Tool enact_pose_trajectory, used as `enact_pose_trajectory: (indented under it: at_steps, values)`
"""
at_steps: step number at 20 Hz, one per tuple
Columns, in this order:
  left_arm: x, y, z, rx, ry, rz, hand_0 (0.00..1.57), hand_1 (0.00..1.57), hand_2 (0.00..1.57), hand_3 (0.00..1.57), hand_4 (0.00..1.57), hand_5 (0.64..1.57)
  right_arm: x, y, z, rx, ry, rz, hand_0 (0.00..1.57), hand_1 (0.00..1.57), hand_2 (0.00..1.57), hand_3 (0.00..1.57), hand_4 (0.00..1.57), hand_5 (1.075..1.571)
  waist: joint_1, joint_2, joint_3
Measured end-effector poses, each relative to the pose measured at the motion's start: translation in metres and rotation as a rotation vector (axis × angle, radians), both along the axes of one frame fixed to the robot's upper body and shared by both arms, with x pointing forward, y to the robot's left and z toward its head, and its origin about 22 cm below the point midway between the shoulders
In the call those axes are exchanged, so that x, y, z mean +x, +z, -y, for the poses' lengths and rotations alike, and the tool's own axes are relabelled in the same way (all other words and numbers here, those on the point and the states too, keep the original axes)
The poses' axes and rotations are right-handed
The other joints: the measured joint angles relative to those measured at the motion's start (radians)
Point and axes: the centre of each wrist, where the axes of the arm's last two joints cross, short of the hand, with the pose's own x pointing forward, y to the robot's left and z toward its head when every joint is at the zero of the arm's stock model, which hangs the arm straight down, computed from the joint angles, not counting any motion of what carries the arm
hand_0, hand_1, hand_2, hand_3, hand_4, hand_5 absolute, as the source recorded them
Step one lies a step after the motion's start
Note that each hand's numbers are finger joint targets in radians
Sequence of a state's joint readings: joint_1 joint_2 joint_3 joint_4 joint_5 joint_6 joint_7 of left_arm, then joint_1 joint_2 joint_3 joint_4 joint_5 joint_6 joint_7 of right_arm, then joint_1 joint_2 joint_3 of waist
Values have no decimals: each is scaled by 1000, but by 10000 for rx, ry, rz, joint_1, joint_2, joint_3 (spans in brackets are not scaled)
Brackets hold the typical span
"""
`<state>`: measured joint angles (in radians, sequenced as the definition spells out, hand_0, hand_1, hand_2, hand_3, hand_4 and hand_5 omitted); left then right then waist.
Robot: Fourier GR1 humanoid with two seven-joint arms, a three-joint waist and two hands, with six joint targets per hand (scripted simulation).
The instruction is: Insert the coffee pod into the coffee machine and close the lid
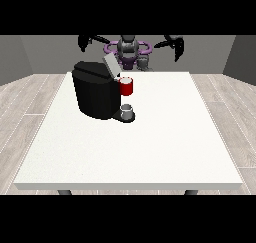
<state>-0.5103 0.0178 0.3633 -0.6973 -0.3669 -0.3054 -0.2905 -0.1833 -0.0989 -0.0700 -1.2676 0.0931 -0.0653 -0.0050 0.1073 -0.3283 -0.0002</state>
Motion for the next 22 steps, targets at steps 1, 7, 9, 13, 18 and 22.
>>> enact_pose_trajectory:
  at_steps: [1,7,9,13,18,22]
  values:
    - [-2,-1,1,-62,-3,-56,0,0,0,0,457,1571,4,7,0,-86,175,108,0,0,0,0,251,1571,82,-39,2]
    - [-4,14,-1,-309,41,441,0,0,0,0,391,1571,27,39,8,-346,460,884,0,0,0,0,0,1571,353,614,3]
    - [-6,17,0,-385,35,664,0,0,0,0,383,1571,38,51,14,-199,284,945,0,0,0,0,108,1571,486,868,2]
    - [-3,35,7,-404,72,1135,0,0,0,0,356,1571,54,68,21,212,264,922,0,0,0,0,83,1571,641,1342,4]
    - [-9,45,7,-380,7,1644,0,0,0,0,265,1571,68,75,13,1052,160,925,0,0,0,0,176,1571,788,1984,3]
    - [-18,57,13,-493,-187,1820,0,0,0,0,349,1571,75,73,19,1284,-8,564,0,0,0,0,56,1571,1007,2147,4]
